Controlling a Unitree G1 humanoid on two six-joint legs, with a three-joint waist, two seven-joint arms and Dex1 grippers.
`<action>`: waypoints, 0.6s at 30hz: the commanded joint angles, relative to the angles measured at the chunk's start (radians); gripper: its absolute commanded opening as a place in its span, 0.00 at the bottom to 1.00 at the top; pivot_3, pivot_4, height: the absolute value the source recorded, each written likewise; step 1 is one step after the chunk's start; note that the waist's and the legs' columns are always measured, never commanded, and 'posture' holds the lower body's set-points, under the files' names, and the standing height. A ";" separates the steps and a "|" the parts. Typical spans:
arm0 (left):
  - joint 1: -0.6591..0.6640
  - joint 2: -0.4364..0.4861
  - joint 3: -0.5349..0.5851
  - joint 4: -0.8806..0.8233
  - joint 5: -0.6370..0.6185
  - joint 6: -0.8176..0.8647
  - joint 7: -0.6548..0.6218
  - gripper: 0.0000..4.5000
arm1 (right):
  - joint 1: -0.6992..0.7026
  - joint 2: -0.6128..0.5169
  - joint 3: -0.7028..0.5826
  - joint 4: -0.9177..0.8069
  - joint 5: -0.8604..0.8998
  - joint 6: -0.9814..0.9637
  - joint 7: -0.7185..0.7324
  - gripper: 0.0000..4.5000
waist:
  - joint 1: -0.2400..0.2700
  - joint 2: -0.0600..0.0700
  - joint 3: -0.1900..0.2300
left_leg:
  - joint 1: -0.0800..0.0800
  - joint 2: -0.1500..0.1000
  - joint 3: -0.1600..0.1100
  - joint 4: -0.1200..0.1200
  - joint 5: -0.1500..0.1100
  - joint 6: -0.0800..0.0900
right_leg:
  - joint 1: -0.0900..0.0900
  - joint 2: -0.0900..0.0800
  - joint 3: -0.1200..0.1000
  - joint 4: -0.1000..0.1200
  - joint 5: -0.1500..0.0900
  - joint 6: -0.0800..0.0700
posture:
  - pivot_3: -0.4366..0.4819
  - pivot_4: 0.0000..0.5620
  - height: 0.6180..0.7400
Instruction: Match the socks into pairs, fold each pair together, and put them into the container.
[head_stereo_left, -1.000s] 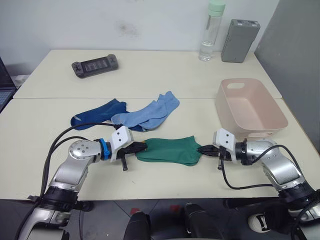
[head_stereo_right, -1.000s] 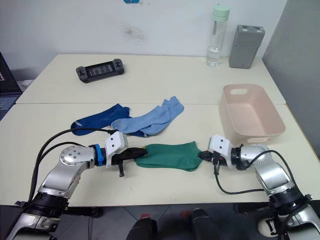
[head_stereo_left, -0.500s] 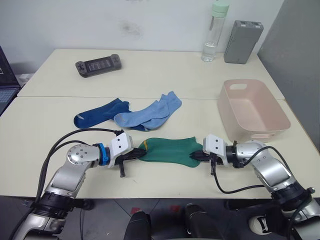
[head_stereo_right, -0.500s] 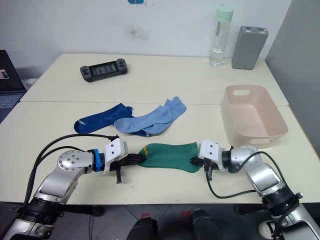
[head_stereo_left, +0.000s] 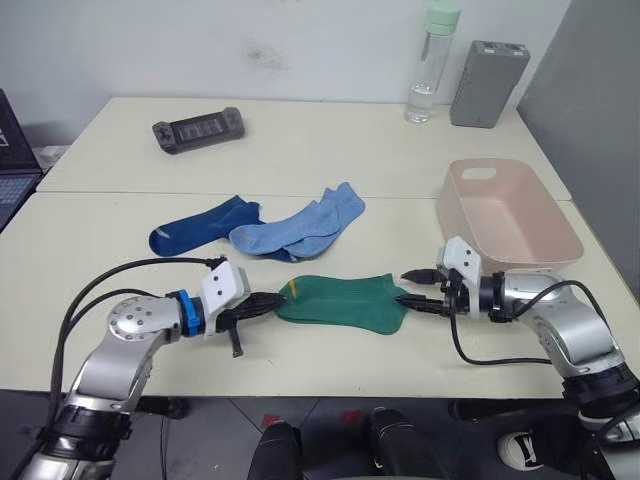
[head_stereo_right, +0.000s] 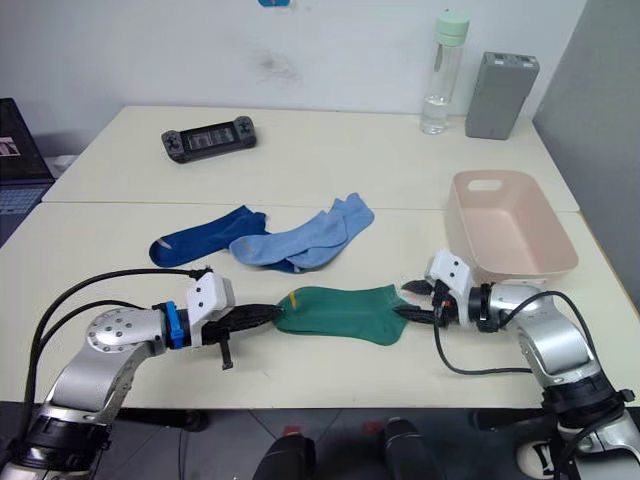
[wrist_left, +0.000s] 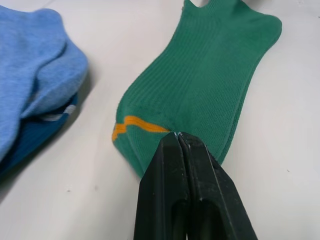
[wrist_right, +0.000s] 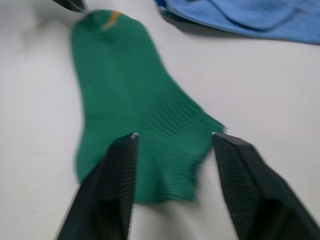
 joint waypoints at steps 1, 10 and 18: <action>0.015 -0.001 0.037 -0.071 -0.033 0.017 0.029 0.00 | -0.014 0.009 -0.004 0.010 -0.037 -0.027 -0.041 0.85 | 0.000 0.000 0.000 | 0.000 0.000 0.000 0.000 0.000 0.000 | 0.000 0.000 0.000 0.000 0.000 0.000 | 0.48 0.27 1.00; 0.041 -0.006 0.045 -0.107 -0.037 0.024 0.052 0.00 | -0.015 0.041 0.062 -0.035 -0.013 0.149 -0.041 0.96 | 0.001 0.000 0.000 | 0.000 0.000 0.000 0.000 0.000 0.000 | 0.000 0.000 0.001 0.000 0.000 0.000 | 0.48 0.27 1.00; 0.025 -0.005 0.032 -0.096 -0.028 0.016 0.054 0.00 | 0.000 0.034 0.115 -0.078 -0.028 0.148 -0.018 0.38 | 0.000 0.000 0.000 | 0.000 0.000 0.000 0.000 0.000 0.000 | 0.000 0.000 0.000 0.000 0.000 0.000 | 0.48 0.27 1.00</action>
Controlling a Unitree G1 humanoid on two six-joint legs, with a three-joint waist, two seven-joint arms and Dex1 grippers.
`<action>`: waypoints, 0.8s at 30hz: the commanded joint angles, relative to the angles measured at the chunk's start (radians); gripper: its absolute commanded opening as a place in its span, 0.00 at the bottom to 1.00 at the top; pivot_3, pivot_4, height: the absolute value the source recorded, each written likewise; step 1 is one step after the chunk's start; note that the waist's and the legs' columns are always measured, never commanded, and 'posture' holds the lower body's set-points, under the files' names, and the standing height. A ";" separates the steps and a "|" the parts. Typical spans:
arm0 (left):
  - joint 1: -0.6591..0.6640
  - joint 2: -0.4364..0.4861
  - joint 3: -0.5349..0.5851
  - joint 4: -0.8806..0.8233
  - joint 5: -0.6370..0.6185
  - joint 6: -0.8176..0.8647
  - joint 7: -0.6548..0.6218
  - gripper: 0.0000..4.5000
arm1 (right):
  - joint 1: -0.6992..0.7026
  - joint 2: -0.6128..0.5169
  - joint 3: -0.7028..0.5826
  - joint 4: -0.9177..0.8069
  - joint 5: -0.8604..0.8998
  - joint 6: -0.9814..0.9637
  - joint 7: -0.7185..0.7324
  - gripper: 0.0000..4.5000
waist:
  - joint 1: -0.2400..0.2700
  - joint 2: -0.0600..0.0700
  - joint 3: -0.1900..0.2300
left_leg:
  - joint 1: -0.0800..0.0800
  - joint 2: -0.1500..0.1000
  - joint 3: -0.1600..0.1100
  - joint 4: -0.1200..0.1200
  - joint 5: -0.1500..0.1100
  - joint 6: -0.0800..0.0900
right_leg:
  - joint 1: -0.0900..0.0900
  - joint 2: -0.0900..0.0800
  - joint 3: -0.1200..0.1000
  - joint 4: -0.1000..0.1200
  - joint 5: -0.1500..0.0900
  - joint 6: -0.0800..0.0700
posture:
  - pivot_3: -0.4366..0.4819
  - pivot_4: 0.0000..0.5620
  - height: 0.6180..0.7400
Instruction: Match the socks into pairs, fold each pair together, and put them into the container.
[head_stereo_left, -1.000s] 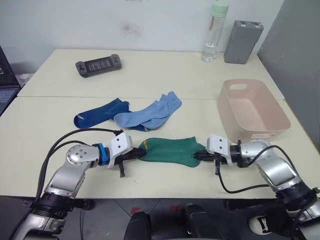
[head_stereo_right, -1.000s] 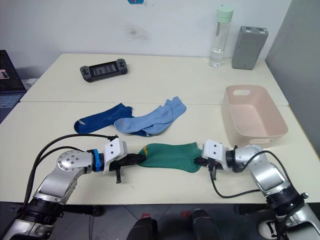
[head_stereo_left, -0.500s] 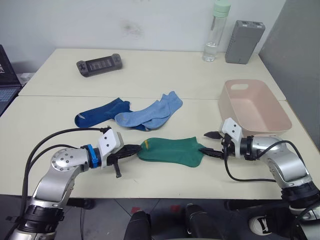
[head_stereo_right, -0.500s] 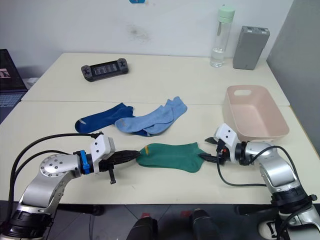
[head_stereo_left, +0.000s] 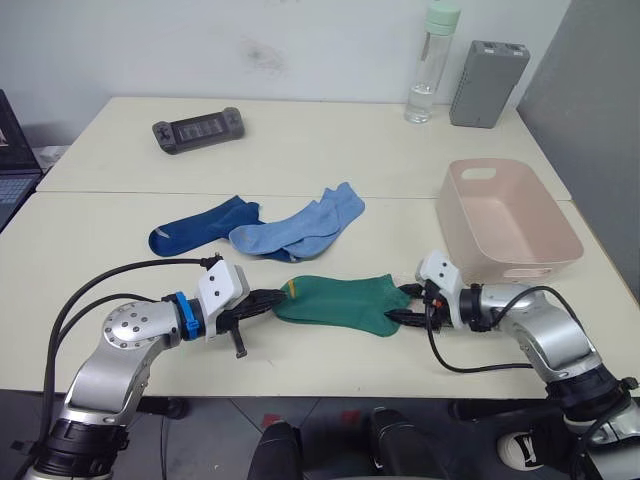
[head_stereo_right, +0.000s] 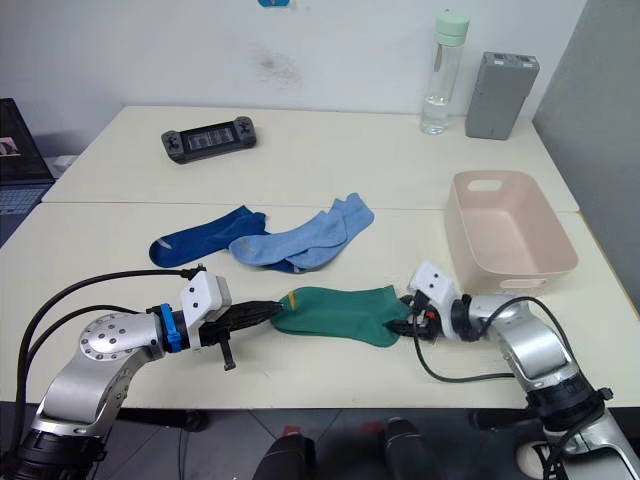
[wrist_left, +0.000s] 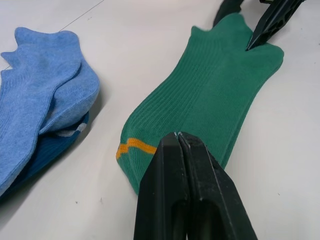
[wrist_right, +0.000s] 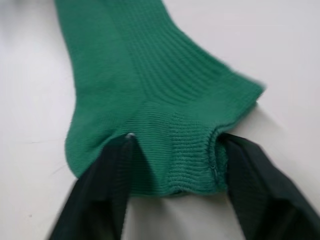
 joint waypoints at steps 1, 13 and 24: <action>-0.015 0.006 0.016 -0.016 -0.010 -0.016 0.001 0.00 | 0.003 -0.011 0.000 -0.023 0.002 -0.005 0.009 0.31 | 0.000 0.000 0.000 | 0.000 0.000 0.000 0.000 0.000 0.000 | 0.000 0.000 0.000 0.000 0.000 0.000 | 0.48 0.27 1.00; -0.120 -0.025 -0.087 -0.021 -0.033 0.046 -0.054 0.00 | -0.146 -0.168 -0.033 0.154 0.106 0.045 0.291 0.00 | 0.001 0.000 0.000 | 0.000 0.000 0.000 0.000 0.000 0.000 | 0.000 0.000 0.000 0.000 0.000 0.000 | 0.48 0.27 1.00; -0.326 -0.183 -0.317 0.138 0.086 0.068 -0.038 0.00 | -0.263 -0.154 0.011 0.290 0.059 -0.018 0.401 0.00 | 0.001 0.000 0.000 | 0.000 -0.001 0.000 0.001 0.000 0.000 | 0.000 0.000 0.000 0.000 0.001 -0.002 | 0.48 0.27 1.00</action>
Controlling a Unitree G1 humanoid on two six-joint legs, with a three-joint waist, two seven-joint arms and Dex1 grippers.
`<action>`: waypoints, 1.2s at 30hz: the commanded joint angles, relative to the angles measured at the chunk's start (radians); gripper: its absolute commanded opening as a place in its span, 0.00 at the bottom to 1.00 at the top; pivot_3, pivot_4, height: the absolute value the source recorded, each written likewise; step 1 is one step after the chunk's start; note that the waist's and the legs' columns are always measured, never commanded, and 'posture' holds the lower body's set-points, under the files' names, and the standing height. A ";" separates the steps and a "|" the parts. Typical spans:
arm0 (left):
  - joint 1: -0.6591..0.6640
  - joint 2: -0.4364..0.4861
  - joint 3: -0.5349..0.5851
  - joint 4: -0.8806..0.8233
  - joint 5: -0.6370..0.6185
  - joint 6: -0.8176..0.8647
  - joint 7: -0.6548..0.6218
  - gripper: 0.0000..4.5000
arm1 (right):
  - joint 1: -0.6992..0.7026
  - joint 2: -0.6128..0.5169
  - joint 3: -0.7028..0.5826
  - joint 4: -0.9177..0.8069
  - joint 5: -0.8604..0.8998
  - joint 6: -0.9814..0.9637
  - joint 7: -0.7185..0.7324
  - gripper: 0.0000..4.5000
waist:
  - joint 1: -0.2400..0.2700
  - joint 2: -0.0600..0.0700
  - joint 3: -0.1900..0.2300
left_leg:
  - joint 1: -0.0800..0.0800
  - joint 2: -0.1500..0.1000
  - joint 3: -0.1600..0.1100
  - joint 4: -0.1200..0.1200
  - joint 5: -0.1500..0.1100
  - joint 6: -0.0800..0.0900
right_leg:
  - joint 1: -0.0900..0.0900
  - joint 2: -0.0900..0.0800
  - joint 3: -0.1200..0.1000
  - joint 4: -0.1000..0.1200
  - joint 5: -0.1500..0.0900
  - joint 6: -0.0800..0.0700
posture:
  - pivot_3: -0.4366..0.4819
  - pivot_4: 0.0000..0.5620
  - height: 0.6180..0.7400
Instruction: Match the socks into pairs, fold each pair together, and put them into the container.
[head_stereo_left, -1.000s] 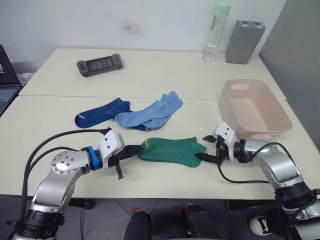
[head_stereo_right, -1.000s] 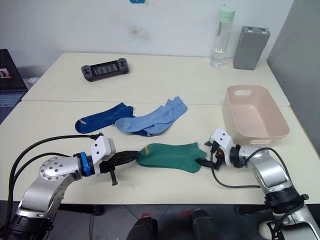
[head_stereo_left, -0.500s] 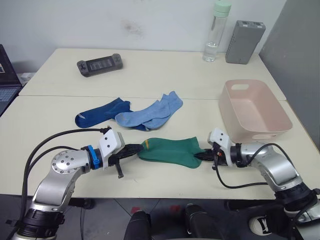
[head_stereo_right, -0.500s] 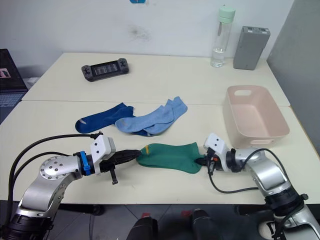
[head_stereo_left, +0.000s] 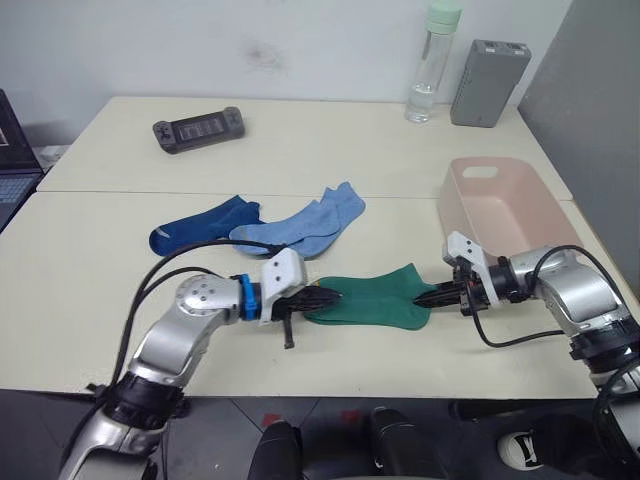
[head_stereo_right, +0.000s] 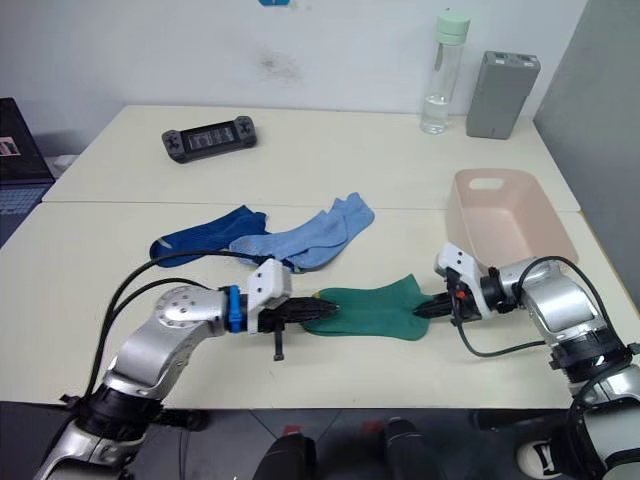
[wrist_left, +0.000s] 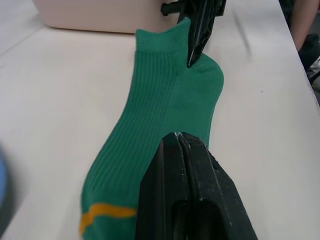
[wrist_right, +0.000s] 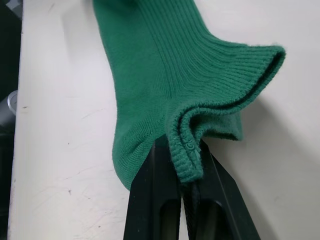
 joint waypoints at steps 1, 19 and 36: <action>-0.039 -0.041 -0.046 0.051 0.052 -0.040 0.020 0.00 | -0.030 0.002 -0.019 -0.017 0.013 0.008 0.019 0.00 | -0.001 0.000 0.000 | 0.000 0.000 0.000 0.000 0.000 0.000 | 0.000 0.000 0.000 0.000 0.000 0.000 | 0.48 0.27 1.00; -0.077 -0.126 -0.113 0.210 0.169 -0.081 0.027 0.00 | -0.021 0.068 -0.105 -0.299 0.234 0.294 -0.089 0.00 | 0.001 0.000 0.000 | 0.000 0.000 -0.001 0.000 0.000 0.000 | 0.000 0.000 0.000 0.000 0.001 -0.001 | 0.48 0.27 1.00; 0.001 0.066 0.087 -0.074 0.019 0.144 0.007 0.00 | -0.050 0.282 -0.002 -0.260 0.183 0.265 -0.298 0.00 | -0.005 0.000 0.000 | -0.001 0.000 -0.002 0.000 0.000 0.000 | -0.001 0.000 -0.001 0.001 -0.001 0.002 | 0.48 0.27 1.00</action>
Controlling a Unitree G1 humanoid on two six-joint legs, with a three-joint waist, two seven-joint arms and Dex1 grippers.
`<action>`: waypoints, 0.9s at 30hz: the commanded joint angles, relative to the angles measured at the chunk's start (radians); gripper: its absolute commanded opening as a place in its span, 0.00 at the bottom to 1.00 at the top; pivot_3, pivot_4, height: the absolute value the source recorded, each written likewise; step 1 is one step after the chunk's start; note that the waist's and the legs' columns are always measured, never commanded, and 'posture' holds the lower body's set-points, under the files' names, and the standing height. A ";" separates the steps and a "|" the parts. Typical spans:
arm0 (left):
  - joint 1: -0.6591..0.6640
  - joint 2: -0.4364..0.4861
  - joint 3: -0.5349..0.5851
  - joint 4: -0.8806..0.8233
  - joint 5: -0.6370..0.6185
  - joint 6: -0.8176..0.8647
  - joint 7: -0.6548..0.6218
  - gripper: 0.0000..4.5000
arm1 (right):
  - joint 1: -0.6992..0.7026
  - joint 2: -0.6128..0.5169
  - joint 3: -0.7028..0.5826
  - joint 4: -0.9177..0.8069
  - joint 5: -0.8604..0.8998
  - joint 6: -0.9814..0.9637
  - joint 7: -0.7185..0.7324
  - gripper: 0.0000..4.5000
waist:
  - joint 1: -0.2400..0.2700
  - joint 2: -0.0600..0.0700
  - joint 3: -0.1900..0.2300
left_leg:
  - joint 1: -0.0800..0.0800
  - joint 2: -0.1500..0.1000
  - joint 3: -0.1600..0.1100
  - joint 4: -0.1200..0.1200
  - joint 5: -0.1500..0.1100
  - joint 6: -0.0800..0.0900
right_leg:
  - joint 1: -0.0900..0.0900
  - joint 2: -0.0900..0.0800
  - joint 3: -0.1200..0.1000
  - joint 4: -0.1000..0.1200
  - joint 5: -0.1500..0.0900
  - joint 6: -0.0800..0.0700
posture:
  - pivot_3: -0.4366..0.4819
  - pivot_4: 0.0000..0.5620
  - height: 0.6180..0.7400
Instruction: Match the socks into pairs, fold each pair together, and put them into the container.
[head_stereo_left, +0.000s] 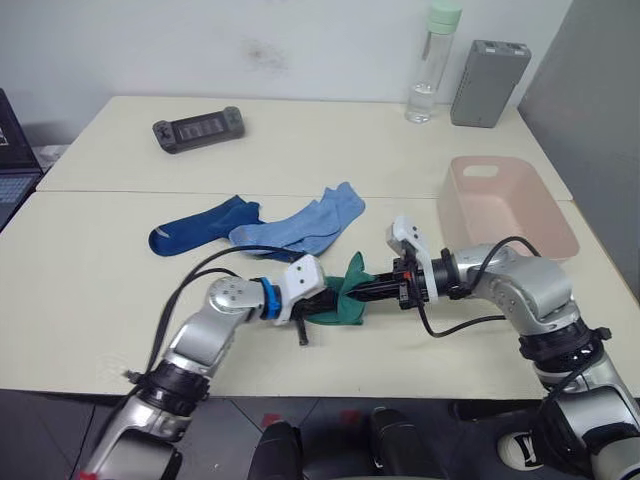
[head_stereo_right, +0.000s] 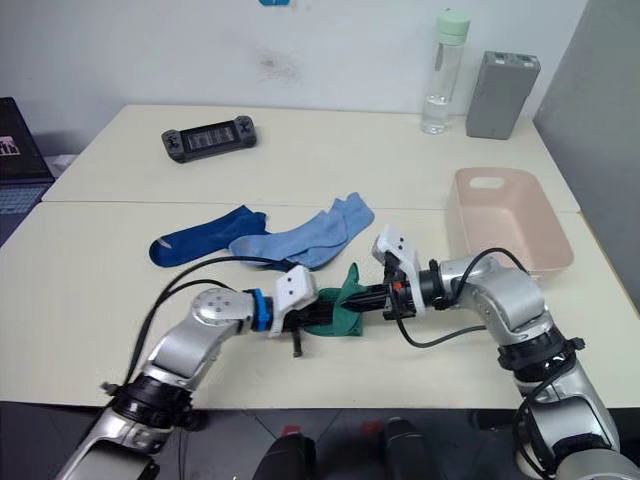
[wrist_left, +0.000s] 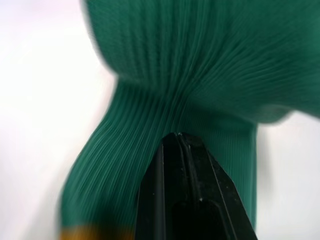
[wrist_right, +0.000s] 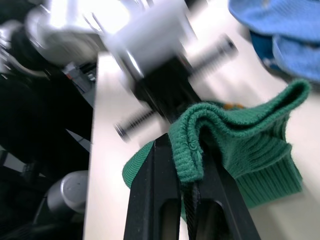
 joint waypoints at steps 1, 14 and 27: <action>0.020 0.078 0.102 -0.143 -0.089 0.094 -0.030 0.00 | -0.011 0.024 0.014 -0.002 -0.012 -0.032 -0.019 0.00 | 0.000 0.000 0.000 | 0.000 0.000 0.000 0.000 0.000 0.000 | 0.000 0.000 0.000 0.000 0.000 0.000 | 0.48 0.27 1.00; 0.055 0.254 0.253 -0.197 -0.190 0.128 -0.073 0.00 | -0.036 0.079 0.015 -0.006 0.005 0.024 -0.051 0.62 | -0.011 0.000 0.000 | -0.001 0.000 0.000 0.000 0.000 0.000 | 0.000 0.000 -0.001 -0.001 0.000 0.000 | 0.48 0.27 1.00; 0.027 0.163 0.096 -0.079 -0.090 -0.009 -0.066 0.00 | -0.022 0.032 -0.128 -0.047 0.072 0.184 -0.192 1.00 | -0.017 0.000 0.000 | -0.001 0.000 0.000 0.000 0.000 0.000 | 0.000 0.000 0.000 -0.001 0.000 0.000 | 0.48 0.27 1.00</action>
